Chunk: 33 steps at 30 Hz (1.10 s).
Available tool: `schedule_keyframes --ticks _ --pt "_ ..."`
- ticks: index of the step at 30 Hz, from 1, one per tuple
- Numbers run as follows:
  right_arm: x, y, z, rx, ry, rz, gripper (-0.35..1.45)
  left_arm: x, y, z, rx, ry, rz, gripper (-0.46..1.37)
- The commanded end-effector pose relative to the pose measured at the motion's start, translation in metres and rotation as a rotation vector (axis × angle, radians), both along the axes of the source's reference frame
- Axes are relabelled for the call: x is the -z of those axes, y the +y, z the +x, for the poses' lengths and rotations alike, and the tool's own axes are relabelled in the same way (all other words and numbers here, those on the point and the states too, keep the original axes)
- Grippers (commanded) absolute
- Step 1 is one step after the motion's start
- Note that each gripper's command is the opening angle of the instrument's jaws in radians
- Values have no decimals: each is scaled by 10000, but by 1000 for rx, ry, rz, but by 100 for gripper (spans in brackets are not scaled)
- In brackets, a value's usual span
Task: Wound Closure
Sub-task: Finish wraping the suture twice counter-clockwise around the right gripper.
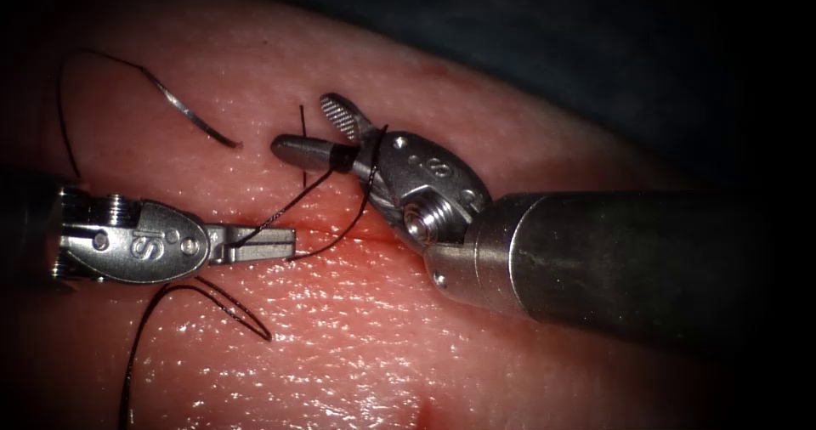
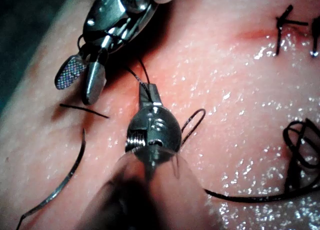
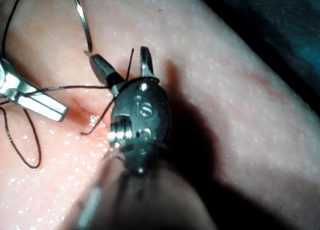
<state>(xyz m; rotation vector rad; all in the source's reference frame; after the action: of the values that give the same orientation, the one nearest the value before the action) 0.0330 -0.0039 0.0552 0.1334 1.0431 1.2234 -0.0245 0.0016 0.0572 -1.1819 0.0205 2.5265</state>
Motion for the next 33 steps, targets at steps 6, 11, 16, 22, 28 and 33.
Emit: schedule_keyframes --ticks 6,11,16,22,28,33 --pt "5 -1 0 6 4 0 121 1 -1 1 -8 1 -9 -35" --pt "10 0 0 17 -4 -6 127 5 -4 2 -16 1 0 -35" --pt "14 0 4 42 -33 -37 138 15 -11 9 -63 37 42 -35" --pt "20 -5 16 99 6 -54 123 31 -13 15 -75 39 65 -35" --pt "22 -16 38 162 60 -67 117 35 -15 14 -88 47 51 -35" --pt "21 -25 49 234 53 -76 115 39 -15 19 -91 70 43 -35"
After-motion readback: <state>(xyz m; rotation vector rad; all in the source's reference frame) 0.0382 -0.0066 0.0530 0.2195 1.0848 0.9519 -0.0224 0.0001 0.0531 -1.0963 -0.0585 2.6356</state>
